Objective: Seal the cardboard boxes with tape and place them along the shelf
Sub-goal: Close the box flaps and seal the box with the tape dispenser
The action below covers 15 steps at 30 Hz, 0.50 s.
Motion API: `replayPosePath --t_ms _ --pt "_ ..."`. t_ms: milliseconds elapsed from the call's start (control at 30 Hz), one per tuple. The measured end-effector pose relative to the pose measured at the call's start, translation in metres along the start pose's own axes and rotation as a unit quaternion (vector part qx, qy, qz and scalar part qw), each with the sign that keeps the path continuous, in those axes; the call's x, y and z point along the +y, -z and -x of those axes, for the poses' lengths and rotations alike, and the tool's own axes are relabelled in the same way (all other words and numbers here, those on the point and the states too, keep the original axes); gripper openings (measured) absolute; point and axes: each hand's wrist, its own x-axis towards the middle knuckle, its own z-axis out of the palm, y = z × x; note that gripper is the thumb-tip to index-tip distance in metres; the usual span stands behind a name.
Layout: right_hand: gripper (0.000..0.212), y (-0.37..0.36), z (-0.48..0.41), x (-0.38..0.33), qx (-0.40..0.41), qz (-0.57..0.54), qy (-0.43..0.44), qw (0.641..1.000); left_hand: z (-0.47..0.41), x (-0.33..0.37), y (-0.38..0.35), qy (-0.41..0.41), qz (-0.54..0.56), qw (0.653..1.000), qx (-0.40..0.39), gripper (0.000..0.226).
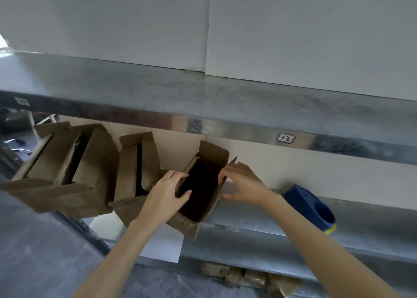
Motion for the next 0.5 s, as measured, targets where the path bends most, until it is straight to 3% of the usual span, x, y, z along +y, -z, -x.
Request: replayPosePath --t_ms 500 --pt "0.029 -0.004 0.044 -0.003 0.038 0.031 -0.052 0.997 -0.014 0.009 -0.017 -0.032 0.025 0.998 0.045 0.023"
